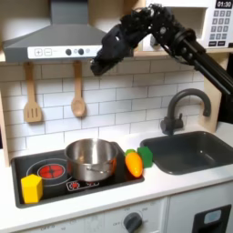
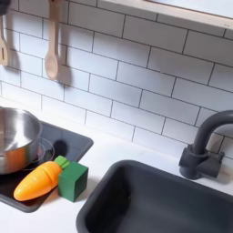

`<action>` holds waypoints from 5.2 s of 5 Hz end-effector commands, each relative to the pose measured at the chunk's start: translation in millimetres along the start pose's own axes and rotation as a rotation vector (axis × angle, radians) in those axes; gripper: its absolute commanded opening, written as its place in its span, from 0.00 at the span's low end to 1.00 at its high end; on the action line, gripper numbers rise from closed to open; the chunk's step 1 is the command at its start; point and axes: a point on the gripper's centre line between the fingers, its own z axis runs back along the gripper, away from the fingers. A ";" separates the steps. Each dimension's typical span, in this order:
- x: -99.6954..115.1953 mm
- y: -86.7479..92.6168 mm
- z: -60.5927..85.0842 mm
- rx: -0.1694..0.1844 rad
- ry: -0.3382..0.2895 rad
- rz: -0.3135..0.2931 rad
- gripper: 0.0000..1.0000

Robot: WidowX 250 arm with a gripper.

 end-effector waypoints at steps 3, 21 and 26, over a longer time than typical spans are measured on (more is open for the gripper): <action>30.1 -5.1 -7.7 0.007 -0.067 -0.031 0.00; 39.5 -5.5 -17.2 -0.115 -0.055 -0.043 0.00; 3.1 -9.4 -9.5 -0.164 0.040 -0.094 0.00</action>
